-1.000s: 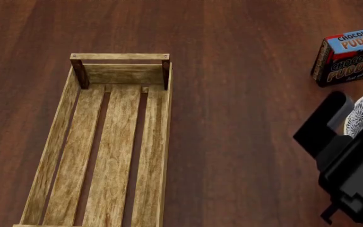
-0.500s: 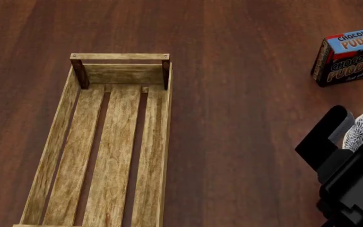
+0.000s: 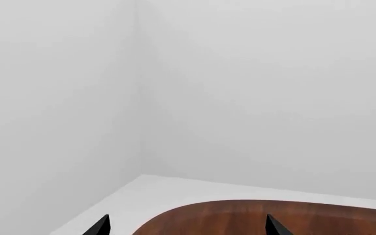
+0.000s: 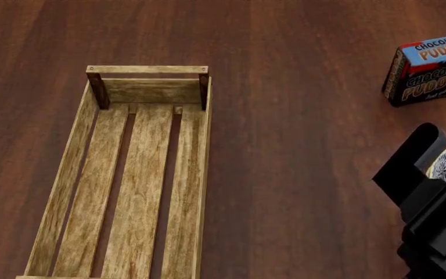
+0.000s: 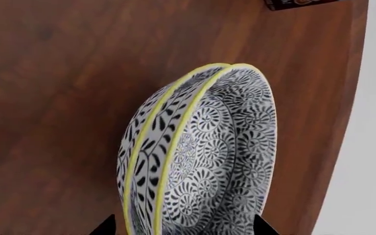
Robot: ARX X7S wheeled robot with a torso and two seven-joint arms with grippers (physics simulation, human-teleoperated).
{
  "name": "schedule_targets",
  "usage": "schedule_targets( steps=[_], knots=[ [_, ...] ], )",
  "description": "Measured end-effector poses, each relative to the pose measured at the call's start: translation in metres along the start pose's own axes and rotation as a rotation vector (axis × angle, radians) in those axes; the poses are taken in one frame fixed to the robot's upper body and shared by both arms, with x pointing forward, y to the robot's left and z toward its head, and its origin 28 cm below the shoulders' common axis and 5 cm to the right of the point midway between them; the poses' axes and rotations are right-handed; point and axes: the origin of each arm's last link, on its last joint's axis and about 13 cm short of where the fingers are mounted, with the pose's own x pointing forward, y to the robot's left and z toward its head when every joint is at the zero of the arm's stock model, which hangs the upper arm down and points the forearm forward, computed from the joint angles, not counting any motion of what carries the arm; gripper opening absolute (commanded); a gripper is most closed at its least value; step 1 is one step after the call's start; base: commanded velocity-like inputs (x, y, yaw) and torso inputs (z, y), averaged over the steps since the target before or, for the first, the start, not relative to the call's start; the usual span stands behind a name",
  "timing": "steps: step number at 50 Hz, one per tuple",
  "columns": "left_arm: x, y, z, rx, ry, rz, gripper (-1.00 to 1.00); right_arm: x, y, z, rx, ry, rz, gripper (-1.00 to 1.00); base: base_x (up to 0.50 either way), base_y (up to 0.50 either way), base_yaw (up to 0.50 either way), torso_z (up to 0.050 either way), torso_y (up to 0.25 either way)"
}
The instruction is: Stack the left bowl on the right bowl and place them in the tray.
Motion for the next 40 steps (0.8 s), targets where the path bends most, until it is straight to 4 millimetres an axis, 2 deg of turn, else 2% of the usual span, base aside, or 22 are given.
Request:
schedule_targets(
  steps=[9,25,40],
  knots=[
    [-0.004,0.002,0.001,-0.001,0.001,0.003,1.00,0.002,0.002,0.001,0.000,0.000,0.000,1.00,0.00,0.00,0.00,0.000,0.000],
    [-0.005,0.003,0.001,0.005,0.006,0.005,1.00,0.016,0.015,0.005,-0.013,0.007,0.030,1.00,0.00,0.00,0.00,0.000,0.000],
    [-0.002,0.001,-0.003,0.008,0.016,0.003,1.00,0.029,0.028,-0.001,-0.009,0.041,0.054,1.00,0.00,0.00,0.00,0.000,0.000]
  ],
)
